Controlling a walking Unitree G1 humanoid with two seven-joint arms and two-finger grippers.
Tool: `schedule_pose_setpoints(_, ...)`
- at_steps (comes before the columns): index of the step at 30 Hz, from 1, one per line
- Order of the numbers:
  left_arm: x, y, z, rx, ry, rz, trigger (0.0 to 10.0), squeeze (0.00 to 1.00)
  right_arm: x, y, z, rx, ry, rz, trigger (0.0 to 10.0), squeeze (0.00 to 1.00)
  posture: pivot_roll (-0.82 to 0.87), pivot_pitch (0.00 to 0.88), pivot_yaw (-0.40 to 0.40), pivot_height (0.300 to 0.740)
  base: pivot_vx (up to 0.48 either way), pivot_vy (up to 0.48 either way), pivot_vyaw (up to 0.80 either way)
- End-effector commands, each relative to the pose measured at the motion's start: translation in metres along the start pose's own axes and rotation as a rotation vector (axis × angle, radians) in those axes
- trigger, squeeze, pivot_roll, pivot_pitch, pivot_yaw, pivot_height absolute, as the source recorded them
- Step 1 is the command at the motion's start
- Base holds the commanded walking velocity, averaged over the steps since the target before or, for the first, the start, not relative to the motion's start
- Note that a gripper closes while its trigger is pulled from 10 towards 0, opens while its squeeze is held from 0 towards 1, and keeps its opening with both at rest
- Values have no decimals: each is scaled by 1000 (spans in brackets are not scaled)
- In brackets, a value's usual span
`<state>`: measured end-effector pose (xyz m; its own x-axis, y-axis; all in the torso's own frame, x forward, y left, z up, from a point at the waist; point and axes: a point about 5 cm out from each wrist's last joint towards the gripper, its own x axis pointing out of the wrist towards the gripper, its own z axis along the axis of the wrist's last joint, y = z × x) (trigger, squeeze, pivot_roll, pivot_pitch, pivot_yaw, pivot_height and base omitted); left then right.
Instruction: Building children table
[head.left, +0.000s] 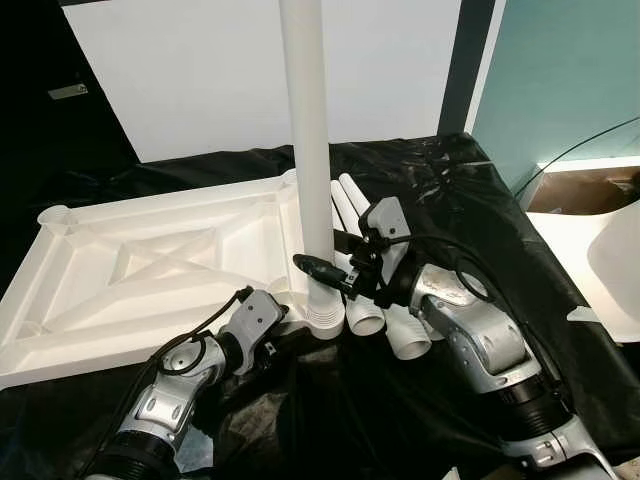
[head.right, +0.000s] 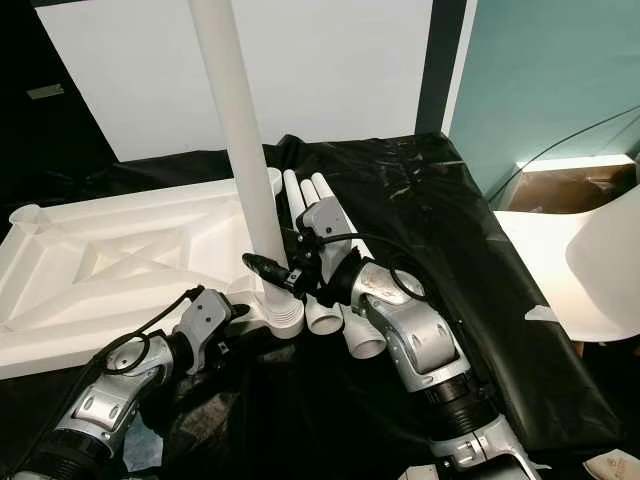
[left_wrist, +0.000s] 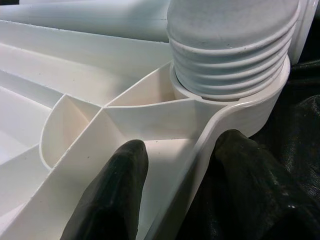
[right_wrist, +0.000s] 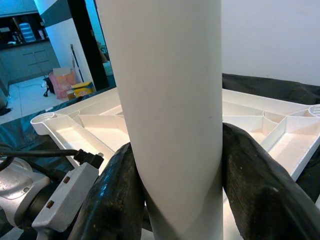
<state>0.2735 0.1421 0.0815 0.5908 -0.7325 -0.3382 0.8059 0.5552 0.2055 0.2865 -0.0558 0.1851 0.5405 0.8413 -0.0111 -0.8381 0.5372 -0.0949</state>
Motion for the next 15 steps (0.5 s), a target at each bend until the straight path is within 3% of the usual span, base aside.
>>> schedule_pose_setpoints(1,-5,3,-9,-10,52,32,10000,0,-4,4,-37,111,165,-15,10000,0,70,0,82,740,0,0,0)
schedule_pose_setpoints(6,-5,3,-9,-12,52,35,10000,0,-3,2,-35,134,131,-59,10000,0,73,0,76,740,0,0,0)
schedule_pose_setpoints(11,-4,0,-11,-22,51,43,10000,0,-2,-9,-30,185,46,-242,10000,0,79,0,61,740,0,0,0)
schedule_pose_setpoints(15,-4,-1,-12,-27,51,46,10000,0,-4,-13,-24,232,-46,-308,10000,0,83,0,54,740,0,0,0)
